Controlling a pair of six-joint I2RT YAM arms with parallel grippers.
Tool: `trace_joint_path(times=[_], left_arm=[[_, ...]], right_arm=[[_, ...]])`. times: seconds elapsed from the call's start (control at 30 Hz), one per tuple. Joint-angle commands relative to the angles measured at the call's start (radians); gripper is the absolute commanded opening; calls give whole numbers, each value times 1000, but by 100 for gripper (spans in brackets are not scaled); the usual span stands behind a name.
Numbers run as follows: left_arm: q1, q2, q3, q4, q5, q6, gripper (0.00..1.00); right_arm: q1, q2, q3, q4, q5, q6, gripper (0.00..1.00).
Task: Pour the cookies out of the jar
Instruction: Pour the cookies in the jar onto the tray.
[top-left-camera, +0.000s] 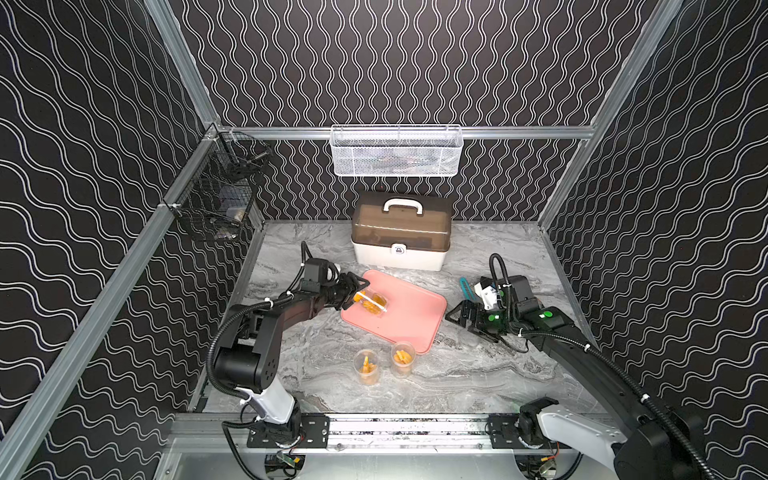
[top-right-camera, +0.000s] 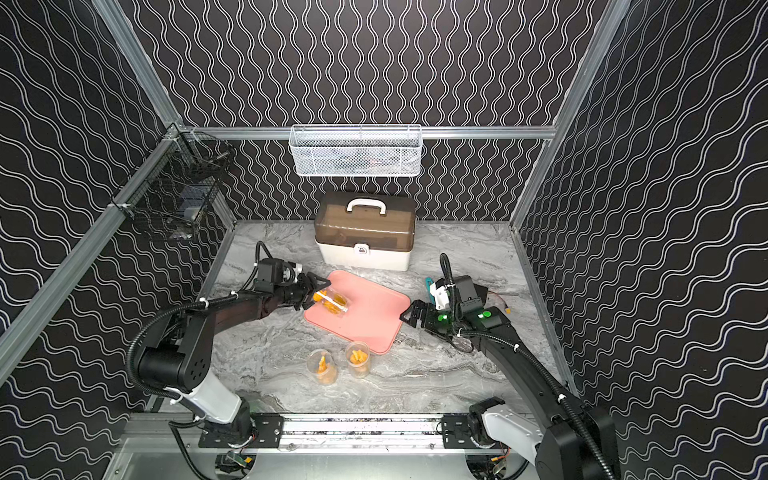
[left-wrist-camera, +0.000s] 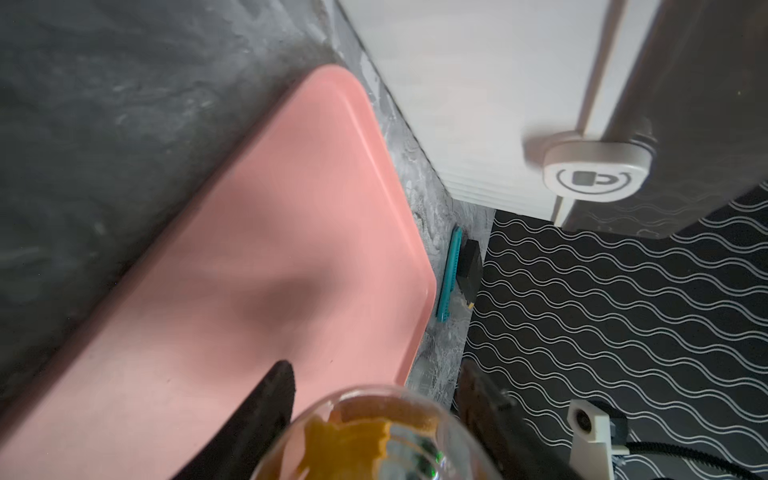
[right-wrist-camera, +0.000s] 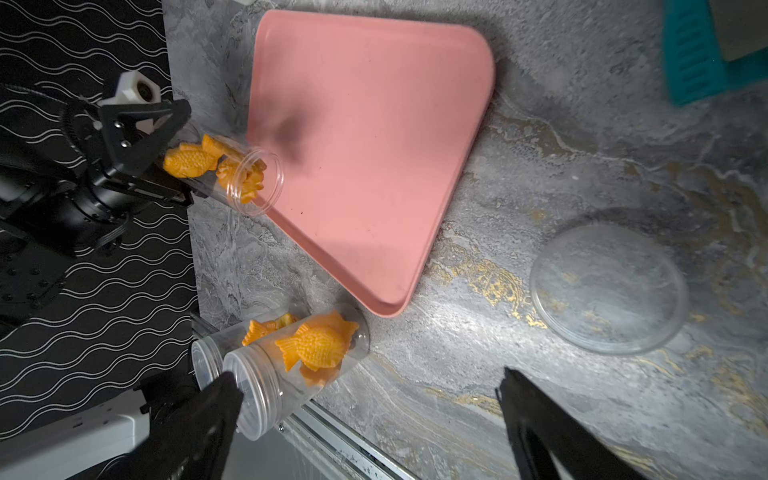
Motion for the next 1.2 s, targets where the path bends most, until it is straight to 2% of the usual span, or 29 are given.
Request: trace_joint_path(times=[0.0,0.07,0.1,0.17,0.2,0.27,0.3,0.37,0.47,0.6,0.7,0.77,0.8,0.87,0.9,0.97,1.0,1.1,1.17], left_arm=[[-4,-2,12,-1,-5,27,51],[-33,-39,76,-183,-96,149,54],[-31,-33,68,-128,-48,109,56],[-7,18,8,95,62,-59,55],[-6,25,8,80,45,-54,54],[-21,-1,63,-112,-37,82,56],[-23,-1,59,-83,-10,71,56],[-6,31,9,83,57,-54,55],[-12,3,64,-117,-36,86,56],[-7,31,67,-80,14,77,56],[-56,-25,153,-319,-154,267,57],[-40,-5,134,-222,-39,197,57],[-29,10,126,-193,-18,165,57],[-37,1,158,-291,-100,239,57],[-37,0,155,-288,-92,236,58],[-19,26,114,-161,5,148,57],[-17,36,100,-132,16,127,57],[-25,25,118,-201,-33,178,57],[-13,40,84,-102,25,100,58]], right_arm=[[1,-3,-7,19,-4,14,100],[1,-1,-6,22,-7,15,100],[2,2,-2,20,-8,14,100],[3,1,-3,25,-8,16,100],[3,1,-5,31,-8,19,100],[4,4,1,26,-10,18,100],[4,3,5,21,-10,17,100],[7,-3,6,19,-6,16,100],[6,-3,6,17,-3,13,100],[7,-7,3,25,-6,17,100],[7,-1,4,25,-7,18,100],[7,0,4,30,-8,22,100],[9,-1,4,34,-8,24,100],[10,4,4,36,-8,24,100],[10,5,7,32,-9,24,100],[12,0,8,30,-6,25,100],[13,-2,6,32,-3,24,100],[12,0,13,18,-1,16,100],[13,0,15,16,-1,16,100]])
